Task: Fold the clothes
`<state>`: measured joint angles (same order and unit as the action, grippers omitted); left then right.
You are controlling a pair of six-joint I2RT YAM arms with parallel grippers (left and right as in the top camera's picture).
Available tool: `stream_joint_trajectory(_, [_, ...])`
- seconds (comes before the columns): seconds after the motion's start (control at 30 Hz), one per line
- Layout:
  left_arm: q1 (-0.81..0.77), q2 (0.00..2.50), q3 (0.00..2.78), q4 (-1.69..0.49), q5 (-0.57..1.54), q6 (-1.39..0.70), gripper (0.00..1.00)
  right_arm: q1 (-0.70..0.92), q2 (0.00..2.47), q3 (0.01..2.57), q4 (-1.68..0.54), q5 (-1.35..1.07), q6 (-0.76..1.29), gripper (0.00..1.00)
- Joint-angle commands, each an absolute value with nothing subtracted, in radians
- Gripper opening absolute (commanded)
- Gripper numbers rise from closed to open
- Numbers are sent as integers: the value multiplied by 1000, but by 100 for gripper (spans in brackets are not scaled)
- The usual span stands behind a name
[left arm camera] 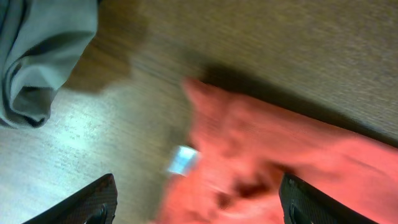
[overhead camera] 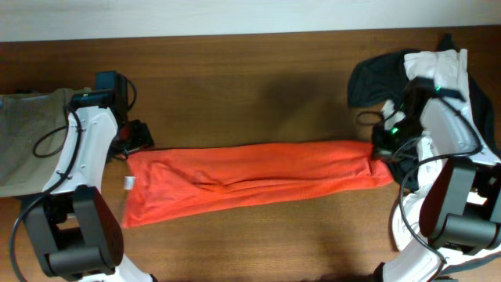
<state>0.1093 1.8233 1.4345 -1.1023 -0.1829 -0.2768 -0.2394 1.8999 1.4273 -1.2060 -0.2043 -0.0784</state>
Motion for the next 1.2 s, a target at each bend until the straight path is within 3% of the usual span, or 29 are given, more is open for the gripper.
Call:
stream_joint_trajectory(0.0, [132, 1808, 1445, -1116, -178, -276, 83, -187, 1891, 1542, -1285, -123, -70, 4])
stream_joint_trajectory(0.3, [132, 1808, 1445, -1117, -170, -276, 83, 290, 1938, 1541, -1230, -131, 10, 4])
stream_joint_trajectory(0.5, [132, 1808, 1445, -1118, -160, -276, 83, 440, 1992, 1541, -1131, -186, 36, 5])
stream_joint_trajectory(0.9, [132, 1808, 1445, -1118, -160, -276, 83, 556, 1995, 1541, -1129, -289, 35, 6])
stream_joint_trajectory(0.97, [132, 1808, 1444, -1118, -160, -276, 83, 568, 1995, 1541, -1146, -297, 35, 13])
stream_joint_trajectory(1.0, [132, 1808, 1445, -1118, -160, -276, 83, 572, 1995, 1541, -1159, -322, 30, 29])
stream_joint_trajectory(1.03, [132, 1808, 1445, -1117, -160, -276, 83, 578, 1995, 1541, -1170, -360, -11, 59])
stream_joint_trajectory(1.07, [132, 1808, 1445, -1116, -160, -276, 83, 579, 1995, 1541, -1172, -385, -52, 73])
stream_joint_trajectory(1.17, [132, 1808, 1445, -1118, -160, -276, 83, 567, 1984, 1581, -1188, -381, -57, 76])
